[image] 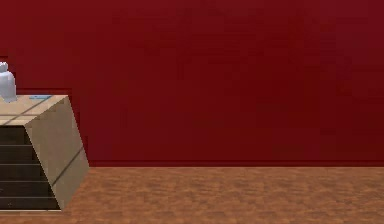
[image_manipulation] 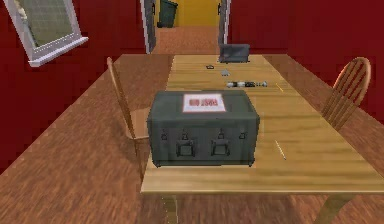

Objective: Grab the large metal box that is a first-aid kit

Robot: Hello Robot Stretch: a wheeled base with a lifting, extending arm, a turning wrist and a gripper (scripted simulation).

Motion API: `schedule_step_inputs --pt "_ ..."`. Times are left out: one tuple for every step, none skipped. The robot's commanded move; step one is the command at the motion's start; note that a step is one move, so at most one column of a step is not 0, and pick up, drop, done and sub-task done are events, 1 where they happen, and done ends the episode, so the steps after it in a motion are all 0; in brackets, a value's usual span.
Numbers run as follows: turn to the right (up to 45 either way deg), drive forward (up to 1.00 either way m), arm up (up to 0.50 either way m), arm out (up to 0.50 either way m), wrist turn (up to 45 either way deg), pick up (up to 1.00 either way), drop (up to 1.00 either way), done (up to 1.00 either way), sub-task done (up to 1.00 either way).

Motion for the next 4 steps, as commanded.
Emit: schedule_step_inputs --pt "0.0 0.00 0.50 0.00 0.0 0.00 0.00 0.00 0.00" --pt "0.0 0.00 0.38 0.00 0.0 0.00 0.00 0.00 0.00" --pt "0.0 0.00 0.00 0.30 0.0 0.00 0.00 0.00 0.00" --pt "0.0 0.00 0.00 0.00 45.0 0.00 0.00 0.00 0.00"
